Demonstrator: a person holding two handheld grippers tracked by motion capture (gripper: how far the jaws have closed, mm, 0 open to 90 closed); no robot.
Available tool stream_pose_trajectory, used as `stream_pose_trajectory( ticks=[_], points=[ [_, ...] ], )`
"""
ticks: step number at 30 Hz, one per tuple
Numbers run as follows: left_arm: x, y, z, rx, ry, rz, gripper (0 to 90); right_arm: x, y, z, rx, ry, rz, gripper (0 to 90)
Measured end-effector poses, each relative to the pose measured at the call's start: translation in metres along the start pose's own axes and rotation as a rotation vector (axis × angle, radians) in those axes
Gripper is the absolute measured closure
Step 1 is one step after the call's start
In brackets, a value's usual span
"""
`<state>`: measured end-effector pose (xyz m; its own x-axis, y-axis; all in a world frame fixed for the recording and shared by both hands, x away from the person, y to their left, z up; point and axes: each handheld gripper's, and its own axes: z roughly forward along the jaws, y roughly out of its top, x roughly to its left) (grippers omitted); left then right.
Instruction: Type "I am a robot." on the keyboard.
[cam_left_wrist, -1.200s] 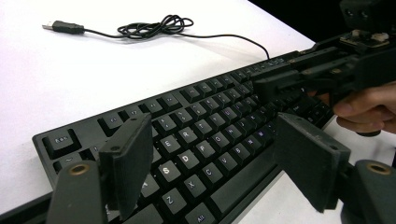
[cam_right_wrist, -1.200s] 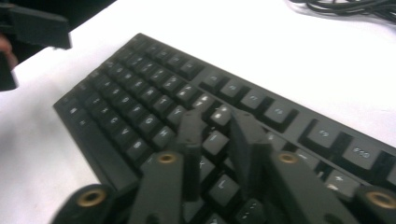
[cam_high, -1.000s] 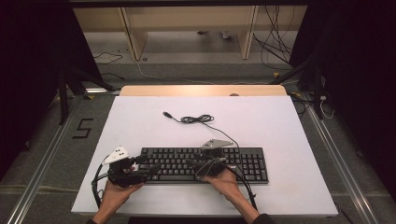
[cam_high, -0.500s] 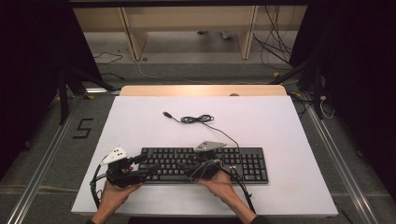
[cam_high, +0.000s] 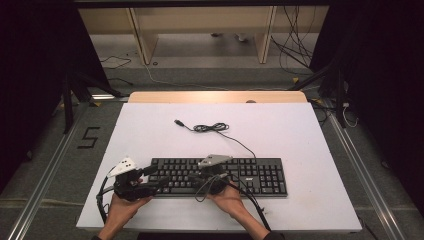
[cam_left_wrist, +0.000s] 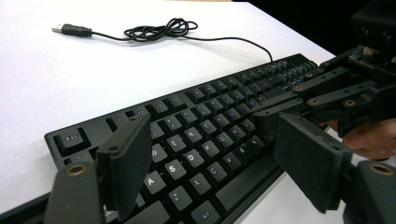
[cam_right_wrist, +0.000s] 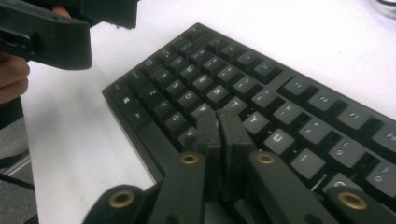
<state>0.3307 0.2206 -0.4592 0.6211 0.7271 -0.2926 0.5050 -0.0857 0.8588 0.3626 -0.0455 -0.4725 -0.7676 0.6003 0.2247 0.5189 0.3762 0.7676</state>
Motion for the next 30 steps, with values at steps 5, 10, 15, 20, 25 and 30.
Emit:
stream_pose_trajectory(
  ticks=[5,10,15,20,25,30],
  points=[
    [0.0,0.0,0.0,-0.001,0.0,0.002,27.2,0.003,-0.001,0.007,0.023,-0.001,-0.014,90.0],
    [0.0,0.0,0.0,0.0,-0.001,0.007,27.2,0.004,-0.002,0.012,0.041,-0.008,-0.021,90.0],
    [0.0,0.0,-0.001,-0.005,-0.003,0.013,27.2,0.005,-0.004,0.016,0.061,-0.014,-0.023,90.0],
    [0.0,0.0,-0.001,-0.009,-0.005,0.015,27.2,0.005,-0.006,0.018,0.07,-0.02,-0.035,90.0],
    [-0.001,0.0,-0.001,-0.014,-0.003,0.014,27.2,0.006,-0.008,0.018,0.062,-0.019,-0.033,90.0],
    [-0.001,0.0,-0.001,-0.015,-0.002,0.016,27.2,0.006,-0.007,0.017,0.061,-0.017,-0.025,90.0]
  ],
)
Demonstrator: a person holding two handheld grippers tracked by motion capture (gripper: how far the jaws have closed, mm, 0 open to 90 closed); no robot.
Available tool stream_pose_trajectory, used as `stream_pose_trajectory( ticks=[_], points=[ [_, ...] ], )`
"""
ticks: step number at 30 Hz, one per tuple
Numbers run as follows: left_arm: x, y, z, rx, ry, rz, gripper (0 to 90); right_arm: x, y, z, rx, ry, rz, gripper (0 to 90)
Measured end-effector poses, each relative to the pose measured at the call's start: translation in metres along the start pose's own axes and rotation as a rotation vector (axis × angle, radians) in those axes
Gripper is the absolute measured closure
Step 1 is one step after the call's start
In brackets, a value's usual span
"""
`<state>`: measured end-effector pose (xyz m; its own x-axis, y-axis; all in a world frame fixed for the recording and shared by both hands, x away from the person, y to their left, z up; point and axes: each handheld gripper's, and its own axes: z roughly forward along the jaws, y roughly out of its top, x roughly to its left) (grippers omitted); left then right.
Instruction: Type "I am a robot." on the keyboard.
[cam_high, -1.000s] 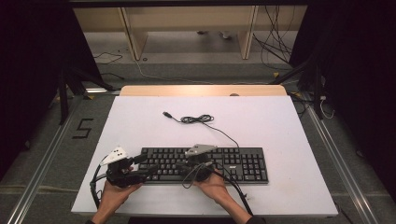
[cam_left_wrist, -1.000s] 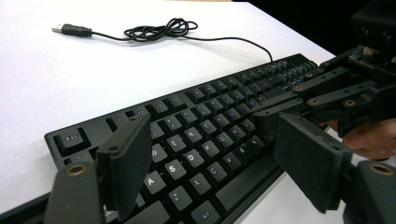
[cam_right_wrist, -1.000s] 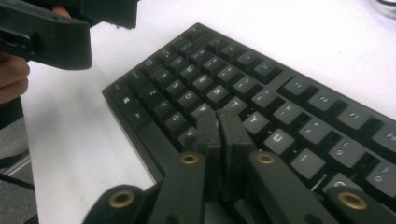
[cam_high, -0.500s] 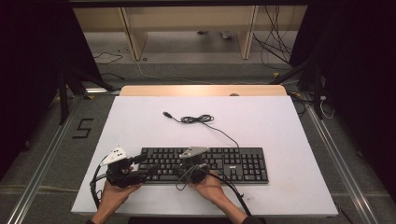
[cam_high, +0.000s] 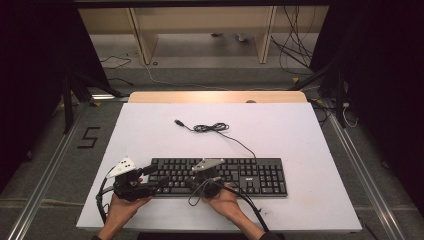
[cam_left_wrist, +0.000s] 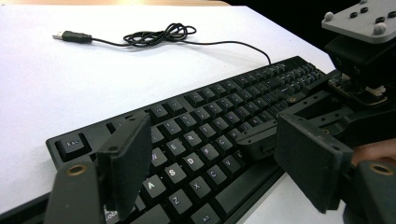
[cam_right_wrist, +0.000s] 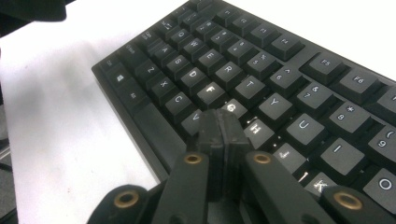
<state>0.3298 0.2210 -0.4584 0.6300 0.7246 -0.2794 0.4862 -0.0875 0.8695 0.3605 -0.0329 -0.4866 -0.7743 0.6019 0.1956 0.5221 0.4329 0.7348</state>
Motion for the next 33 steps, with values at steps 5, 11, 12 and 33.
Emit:
stream_pose_trajectory(
  ticks=[5,11,12,33],
  points=[
    [0.0,0.0,0.0,-0.003,0.0,0.002,27.2,-0.003,0.003,-0.005,-0.029,0.014,0.021,82.1],
    [0.0,0.0,-0.001,-0.007,0.001,0.0,27.2,-0.008,0.006,-0.013,-0.059,0.017,0.038,71.9],
    [0.0,0.0,0.0,-0.006,0.001,0.001,27.2,-0.009,0.006,-0.014,-0.063,0.015,0.038,70.3],
    [0.001,0.0,-0.001,-0.01,-0.001,0.004,26.8,-0.035,0.011,-0.037,-0.099,-0.048,0.08,54.3]
  ],
)
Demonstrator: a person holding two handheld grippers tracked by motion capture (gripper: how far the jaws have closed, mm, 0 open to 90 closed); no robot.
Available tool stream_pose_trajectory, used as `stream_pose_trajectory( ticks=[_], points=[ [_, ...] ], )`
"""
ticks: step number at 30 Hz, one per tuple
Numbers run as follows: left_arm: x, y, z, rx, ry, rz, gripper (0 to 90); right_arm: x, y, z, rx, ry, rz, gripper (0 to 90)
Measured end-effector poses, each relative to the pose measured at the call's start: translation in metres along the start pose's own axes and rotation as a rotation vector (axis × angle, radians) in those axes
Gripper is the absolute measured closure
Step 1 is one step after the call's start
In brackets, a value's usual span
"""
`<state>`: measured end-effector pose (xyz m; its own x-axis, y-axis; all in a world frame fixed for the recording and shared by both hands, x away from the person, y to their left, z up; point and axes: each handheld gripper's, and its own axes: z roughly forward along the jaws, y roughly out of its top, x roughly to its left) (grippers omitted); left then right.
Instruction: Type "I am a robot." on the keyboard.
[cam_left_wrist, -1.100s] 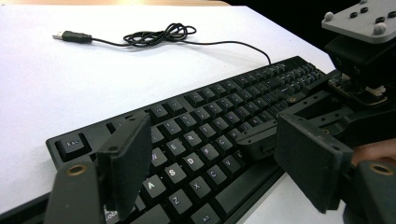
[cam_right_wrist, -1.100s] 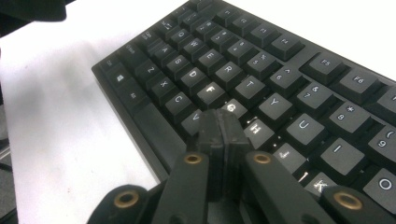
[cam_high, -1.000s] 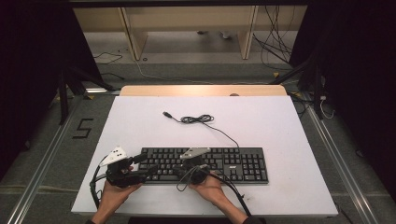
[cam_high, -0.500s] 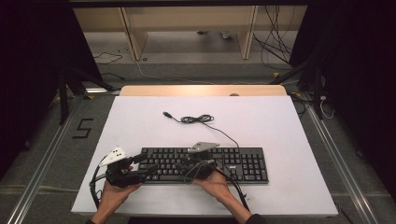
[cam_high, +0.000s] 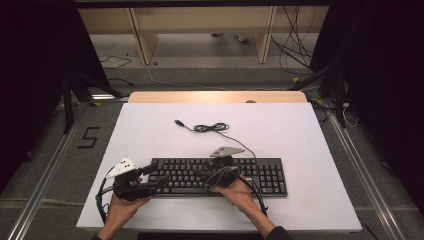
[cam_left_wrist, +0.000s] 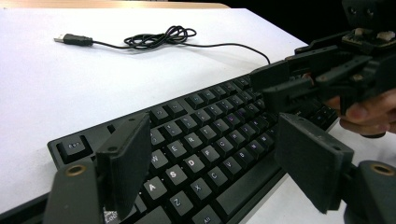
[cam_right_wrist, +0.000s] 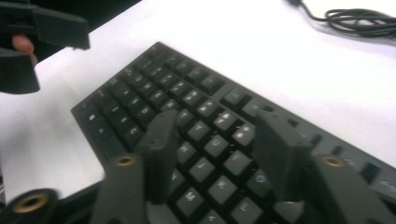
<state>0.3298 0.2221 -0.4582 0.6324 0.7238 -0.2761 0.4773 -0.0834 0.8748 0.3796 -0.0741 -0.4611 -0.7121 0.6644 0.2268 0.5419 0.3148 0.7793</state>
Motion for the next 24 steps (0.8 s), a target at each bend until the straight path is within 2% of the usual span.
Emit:
stream_pose_trajectory(
  ticks=[9,14,18,24],
  points=[
    [0.0,0.0,0.0,-0.001,0.0,0.001,26.9,-0.009,-0.001,-0.005,0.013,-0.05,0.003,76.6],
    [0.0,0.0,0.0,0.0,0.001,0.001,26.9,-0.013,-0.004,-0.003,0.029,-0.073,0.008,86.0],
    [0.0,0.0,0.0,0.0,0.001,0.001,26.9,-0.015,-0.005,-0.002,0.044,-0.083,0.009,90.0],
    [0.0,0.0,0.0,0.0,0.002,0.001,26.9,-0.016,-0.008,0.001,0.063,-0.09,0.006,90.0]
  ],
)
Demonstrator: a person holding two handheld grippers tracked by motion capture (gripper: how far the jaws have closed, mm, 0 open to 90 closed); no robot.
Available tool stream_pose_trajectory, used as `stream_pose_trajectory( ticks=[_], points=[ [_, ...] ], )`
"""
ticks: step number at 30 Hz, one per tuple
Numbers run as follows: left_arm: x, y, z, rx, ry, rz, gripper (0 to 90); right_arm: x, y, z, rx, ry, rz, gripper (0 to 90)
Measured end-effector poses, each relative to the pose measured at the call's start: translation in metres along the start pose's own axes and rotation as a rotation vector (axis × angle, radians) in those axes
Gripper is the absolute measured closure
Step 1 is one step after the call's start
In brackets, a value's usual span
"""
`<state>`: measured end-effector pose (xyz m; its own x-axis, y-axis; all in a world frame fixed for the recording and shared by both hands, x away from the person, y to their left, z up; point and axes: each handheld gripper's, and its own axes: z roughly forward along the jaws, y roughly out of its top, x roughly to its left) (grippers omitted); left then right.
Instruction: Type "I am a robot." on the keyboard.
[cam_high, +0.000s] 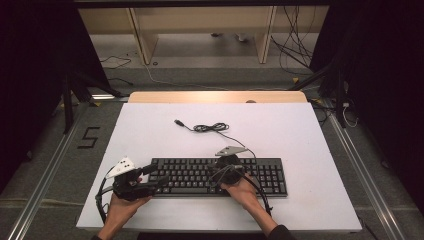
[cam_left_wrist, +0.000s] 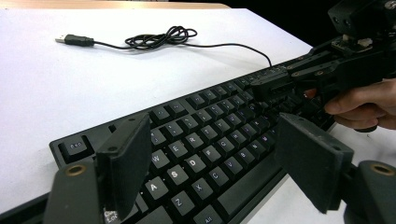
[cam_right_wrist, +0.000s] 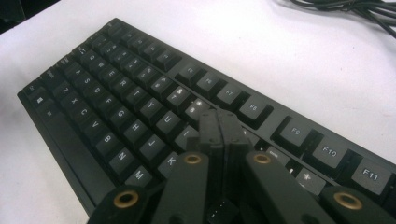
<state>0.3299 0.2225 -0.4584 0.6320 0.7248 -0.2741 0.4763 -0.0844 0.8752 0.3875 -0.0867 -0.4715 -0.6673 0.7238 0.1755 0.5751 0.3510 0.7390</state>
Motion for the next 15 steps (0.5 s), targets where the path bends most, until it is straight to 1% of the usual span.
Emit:
stream_pose_trajectory(
  ticks=[10,14,15],
  points=[
    [-0.0001,0.0,0.0,0.0,0.0,0.001,26.9,0.0011,-0.0028,0.0056,0.029,0.002,-0.004,90.0],
    [-0.0002,-0.0001,0.0001,0.001,0.0,0.0,26.9,0.0018,-0.0047,0.0084,0.039,-0.004,-0.017,90.0],
    [-0.0003,-0.0001,0.0001,0.0,0.0,0.0,26.9,0.0027,-0.0058,0.0086,0.034,-0.005,-0.016,90.0]
  ],
)
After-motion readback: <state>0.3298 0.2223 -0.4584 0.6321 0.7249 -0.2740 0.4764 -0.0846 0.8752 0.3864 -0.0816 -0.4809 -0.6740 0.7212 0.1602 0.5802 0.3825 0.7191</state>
